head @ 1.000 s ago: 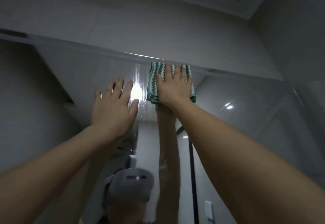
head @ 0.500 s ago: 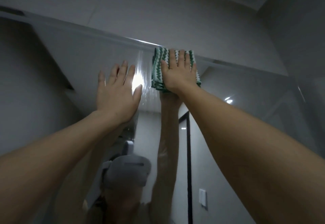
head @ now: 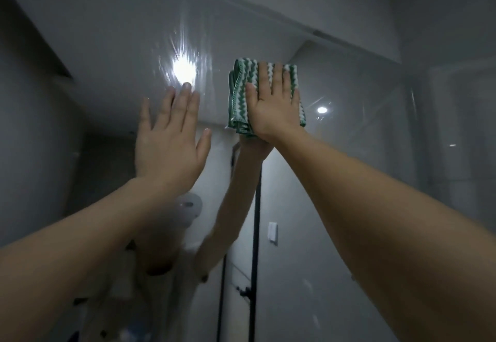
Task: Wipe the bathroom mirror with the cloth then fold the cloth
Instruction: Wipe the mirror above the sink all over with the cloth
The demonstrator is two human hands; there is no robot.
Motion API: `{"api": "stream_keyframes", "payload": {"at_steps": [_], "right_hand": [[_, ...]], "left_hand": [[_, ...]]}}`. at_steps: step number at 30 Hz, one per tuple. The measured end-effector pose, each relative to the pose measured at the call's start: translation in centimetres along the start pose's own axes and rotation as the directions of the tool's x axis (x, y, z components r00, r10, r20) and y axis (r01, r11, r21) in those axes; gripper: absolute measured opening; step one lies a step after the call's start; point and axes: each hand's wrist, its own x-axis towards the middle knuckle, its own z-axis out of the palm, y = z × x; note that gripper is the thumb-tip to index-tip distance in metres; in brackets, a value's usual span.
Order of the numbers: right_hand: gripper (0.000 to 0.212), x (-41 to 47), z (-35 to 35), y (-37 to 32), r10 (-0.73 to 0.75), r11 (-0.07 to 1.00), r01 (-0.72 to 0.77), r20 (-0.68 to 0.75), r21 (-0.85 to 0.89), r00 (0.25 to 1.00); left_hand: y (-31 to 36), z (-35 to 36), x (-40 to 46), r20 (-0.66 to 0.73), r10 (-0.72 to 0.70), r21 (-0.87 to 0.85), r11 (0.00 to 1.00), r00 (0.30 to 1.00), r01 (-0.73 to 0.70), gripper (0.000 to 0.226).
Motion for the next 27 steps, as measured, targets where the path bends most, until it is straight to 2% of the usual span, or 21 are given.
{"api": "stream_keyframes", "payload": {"at_steps": [7,15,19,27], "right_hand": [[0.058,-6.4,0.7,2.9,0.001,1.0,-0.001,0.029,-0.016,1.0],[0.057,-13.4,1.8,7.6,-0.071,0.997,0.072,0.018,-0.024,0.997],[0.057,-17.1,2.4,9.8,-0.094,0.995,0.095,0.009,-0.04,0.995],[0.055,-23.4,4.1,11.8,-0.093,0.995,0.09,-0.048,-0.048,0.995]], "left_hand": [[2.8,0.3,-6.5,0.062,0.094,-0.025,0.995,0.994,-0.092,0.062],[8.2,1.0,-11.3,0.071,0.106,-0.067,0.993,0.992,-0.101,0.061],[10.3,1.0,-12.5,0.083,-0.001,-0.064,0.998,0.997,0.006,0.06],[14.0,1.4,-18.8,0.098,0.07,-0.034,0.997,0.993,-0.067,0.056]]}}
